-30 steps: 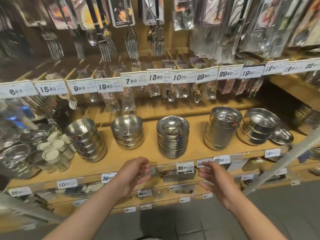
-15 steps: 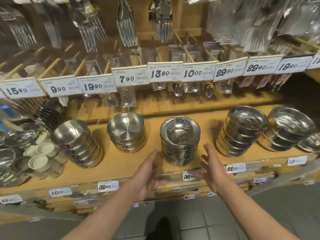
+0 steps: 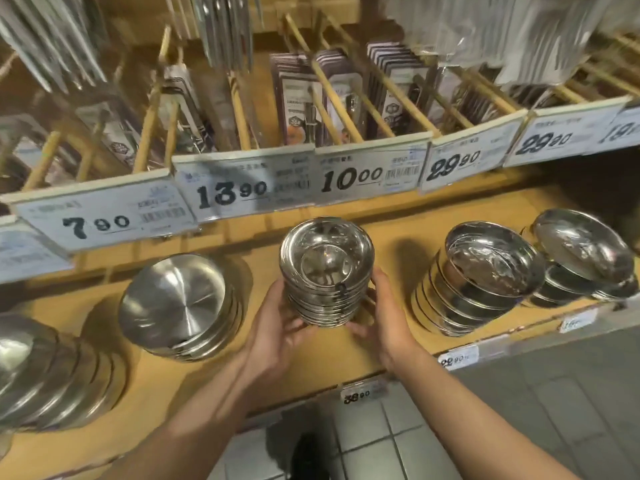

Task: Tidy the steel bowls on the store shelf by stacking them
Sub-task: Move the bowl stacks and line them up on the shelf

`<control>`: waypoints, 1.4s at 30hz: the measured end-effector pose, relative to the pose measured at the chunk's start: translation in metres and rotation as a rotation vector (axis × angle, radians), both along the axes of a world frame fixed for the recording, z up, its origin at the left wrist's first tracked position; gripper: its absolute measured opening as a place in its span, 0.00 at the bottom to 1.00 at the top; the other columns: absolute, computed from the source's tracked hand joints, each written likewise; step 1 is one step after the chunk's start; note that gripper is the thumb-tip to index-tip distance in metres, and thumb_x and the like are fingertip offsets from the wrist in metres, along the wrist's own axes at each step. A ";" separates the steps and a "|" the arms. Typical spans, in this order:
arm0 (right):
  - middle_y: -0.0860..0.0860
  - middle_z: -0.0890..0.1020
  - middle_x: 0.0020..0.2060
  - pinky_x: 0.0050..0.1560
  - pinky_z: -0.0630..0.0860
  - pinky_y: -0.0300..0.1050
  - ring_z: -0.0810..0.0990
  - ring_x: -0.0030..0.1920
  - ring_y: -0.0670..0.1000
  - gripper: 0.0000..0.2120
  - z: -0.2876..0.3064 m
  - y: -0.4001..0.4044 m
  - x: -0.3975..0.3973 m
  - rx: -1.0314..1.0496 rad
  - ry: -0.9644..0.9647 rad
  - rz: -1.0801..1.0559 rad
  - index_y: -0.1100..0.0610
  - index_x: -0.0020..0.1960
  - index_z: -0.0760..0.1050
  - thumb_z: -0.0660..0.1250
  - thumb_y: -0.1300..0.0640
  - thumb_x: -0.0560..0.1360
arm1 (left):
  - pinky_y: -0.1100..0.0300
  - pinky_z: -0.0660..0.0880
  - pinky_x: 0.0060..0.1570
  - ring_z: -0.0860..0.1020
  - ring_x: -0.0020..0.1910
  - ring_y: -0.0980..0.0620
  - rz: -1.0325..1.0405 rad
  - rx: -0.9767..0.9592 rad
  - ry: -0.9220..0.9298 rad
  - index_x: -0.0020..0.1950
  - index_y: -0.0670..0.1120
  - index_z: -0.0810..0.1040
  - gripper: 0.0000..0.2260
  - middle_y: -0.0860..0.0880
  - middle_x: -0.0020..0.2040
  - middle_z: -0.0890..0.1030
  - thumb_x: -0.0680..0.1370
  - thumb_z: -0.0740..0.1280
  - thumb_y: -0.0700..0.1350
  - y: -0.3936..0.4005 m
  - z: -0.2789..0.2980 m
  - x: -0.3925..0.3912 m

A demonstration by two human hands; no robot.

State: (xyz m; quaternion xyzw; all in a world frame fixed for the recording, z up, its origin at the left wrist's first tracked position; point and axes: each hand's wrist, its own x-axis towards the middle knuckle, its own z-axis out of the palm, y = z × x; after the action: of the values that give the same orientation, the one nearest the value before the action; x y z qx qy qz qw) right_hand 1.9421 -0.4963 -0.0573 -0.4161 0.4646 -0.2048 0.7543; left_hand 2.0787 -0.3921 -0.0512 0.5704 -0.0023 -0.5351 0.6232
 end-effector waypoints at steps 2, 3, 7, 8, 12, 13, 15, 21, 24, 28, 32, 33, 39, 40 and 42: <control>0.33 0.85 0.48 0.58 0.78 0.56 0.83 0.52 0.38 0.15 0.004 -0.015 0.011 -0.020 0.009 -0.001 0.30 0.48 0.81 0.55 0.34 0.80 | 0.41 0.79 0.59 0.80 0.62 0.40 -0.006 -0.017 0.015 0.59 0.60 0.79 0.14 0.43 0.65 0.80 0.79 0.62 0.63 -0.016 0.002 0.010; 0.33 0.84 0.48 0.58 0.78 0.55 0.83 0.51 0.37 0.16 0.006 -0.022 0.016 -0.029 0.005 -0.006 0.30 0.48 0.81 0.54 0.33 0.80 | 0.41 0.79 0.59 0.80 0.63 0.41 -0.010 -0.043 0.030 0.58 0.61 0.80 0.13 0.44 0.65 0.79 0.79 0.62 0.63 -0.024 0.004 0.014; 0.33 0.85 0.44 0.54 0.78 0.50 0.83 0.45 0.33 0.17 0.014 -0.041 0.031 -0.050 -0.021 -0.015 0.29 0.45 0.81 0.54 0.35 0.81 | 0.41 0.76 0.64 0.80 0.63 0.43 0.017 -0.046 0.060 0.55 0.59 0.82 0.14 0.44 0.67 0.79 0.82 0.59 0.61 -0.048 0.007 0.025; 0.35 0.86 0.46 0.55 0.78 0.50 0.83 0.47 0.36 0.17 0.014 -0.042 0.032 -0.046 -0.018 -0.014 0.30 0.47 0.81 0.54 0.35 0.81 | 0.41 0.75 0.66 0.81 0.61 0.43 0.035 -0.026 0.057 0.55 0.58 0.81 0.13 0.44 0.66 0.80 0.83 0.59 0.60 -0.051 0.007 0.026; 0.46 0.81 0.61 0.55 0.76 0.50 0.79 0.58 0.50 0.19 0.003 -0.027 0.017 -0.003 0.031 0.006 0.42 0.66 0.74 0.54 0.37 0.82 | 0.39 0.74 0.65 0.86 0.51 0.47 0.123 0.027 0.058 0.56 0.56 0.78 0.12 0.45 0.59 0.82 0.83 0.59 0.58 -0.043 0.000 0.013; 0.49 0.80 0.61 0.55 0.76 0.51 0.79 0.59 0.54 0.19 -0.001 -0.017 0.006 0.050 0.062 0.038 0.43 0.67 0.72 0.55 0.37 0.81 | 0.38 0.75 0.65 0.87 0.46 0.47 0.156 0.058 0.066 0.57 0.54 0.77 0.11 0.45 0.56 0.81 0.83 0.59 0.57 -0.038 -0.004 0.007; 0.55 0.79 0.65 0.61 0.78 0.57 0.79 0.63 0.59 0.21 -0.007 0.005 -0.029 0.145 0.106 0.112 0.49 0.70 0.72 0.57 0.39 0.82 | 0.39 0.76 0.63 0.85 0.45 0.44 0.215 0.145 0.079 0.62 0.49 0.75 0.14 0.42 0.53 0.78 0.83 0.60 0.55 -0.028 -0.011 -0.013; 0.54 0.81 0.60 0.59 0.81 0.59 0.81 0.58 0.54 0.11 -0.014 -0.012 -0.169 0.170 0.289 0.236 0.56 0.62 0.78 0.62 0.57 0.83 | 0.41 0.76 0.62 0.77 0.63 0.38 0.169 0.198 0.141 0.67 0.43 0.75 0.17 0.39 0.57 0.75 0.83 0.61 0.51 -0.039 -0.011 -0.109; 0.58 0.80 0.57 0.59 0.80 0.60 0.80 0.52 0.53 0.12 -0.012 -0.053 -0.215 0.131 0.359 0.186 0.60 0.62 0.77 0.59 0.57 0.84 | 0.43 0.79 0.60 0.77 0.59 0.43 0.117 0.182 0.135 0.65 0.46 0.79 0.16 0.42 0.56 0.75 0.82 0.62 0.52 -0.057 -0.006 -0.142; 0.56 0.78 0.48 0.47 0.81 0.52 0.78 0.50 0.53 0.14 -0.002 -0.105 -0.240 0.087 0.244 0.058 0.56 0.64 0.78 0.59 0.56 0.83 | 0.49 0.84 0.45 0.80 0.51 0.50 0.065 0.150 0.065 0.62 0.50 0.80 0.14 0.48 0.51 0.79 0.83 0.61 0.53 -0.088 0.005 -0.181; 0.49 0.77 0.63 0.55 0.82 0.56 0.75 0.64 0.50 0.15 0.003 -0.133 -0.219 0.075 0.126 0.082 0.47 0.67 0.74 0.58 0.45 0.84 | 0.46 0.82 0.53 0.83 0.54 0.54 0.040 0.131 -0.015 0.50 0.58 0.86 0.13 0.55 0.50 0.86 0.82 0.61 0.56 -0.105 0.005 -0.192; 0.48 0.75 0.66 0.60 0.80 0.59 0.72 0.68 0.51 0.18 0.003 -0.137 -0.213 0.085 0.085 0.099 0.46 0.72 0.70 0.57 0.43 0.84 | 0.47 0.82 0.51 0.84 0.52 0.56 0.037 0.122 -0.028 0.47 0.60 0.86 0.14 0.56 0.48 0.87 0.82 0.61 0.57 -0.107 0.004 -0.193; 0.45 0.79 0.64 0.54 0.79 0.54 0.78 0.63 0.47 0.19 0.001 -0.145 -0.191 0.046 0.008 0.276 0.44 0.69 0.73 0.53 0.39 0.84 | 0.53 0.82 0.43 0.85 0.45 0.59 0.072 0.080 -0.028 0.43 0.60 0.86 0.17 0.57 0.47 0.87 0.82 0.59 0.55 -0.113 0.000 -0.194; 0.44 0.80 0.64 0.54 0.80 0.53 0.78 0.63 0.46 0.19 0.001 -0.145 -0.190 0.044 0.007 0.287 0.43 0.69 0.73 0.53 0.39 0.83 | 0.53 0.82 0.43 0.85 0.45 0.59 0.070 0.080 -0.027 0.43 0.60 0.86 0.17 0.57 0.47 0.87 0.82 0.59 0.55 -0.113 -0.002 -0.194; 0.43 0.81 0.62 0.54 0.80 0.53 0.78 0.63 0.46 0.16 0.001 -0.143 -0.189 0.045 0.001 0.298 0.38 0.63 0.76 0.54 0.38 0.83 | 0.53 0.82 0.43 0.85 0.45 0.60 0.067 0.078 -0.029 0.43 0.60 0.86 0.17 0.57 0.47 0.87 0.83 0.59 0.55 -0.112 -0.004 -0.193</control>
State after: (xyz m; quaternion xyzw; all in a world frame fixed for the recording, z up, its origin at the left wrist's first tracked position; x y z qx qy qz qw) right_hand 1.7529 -0.6394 -0.0567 -0.4638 0.4024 -0.0798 0.7852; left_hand 1.8858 -0.5037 -0.0555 0.6016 0.0285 -0.5053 0.6180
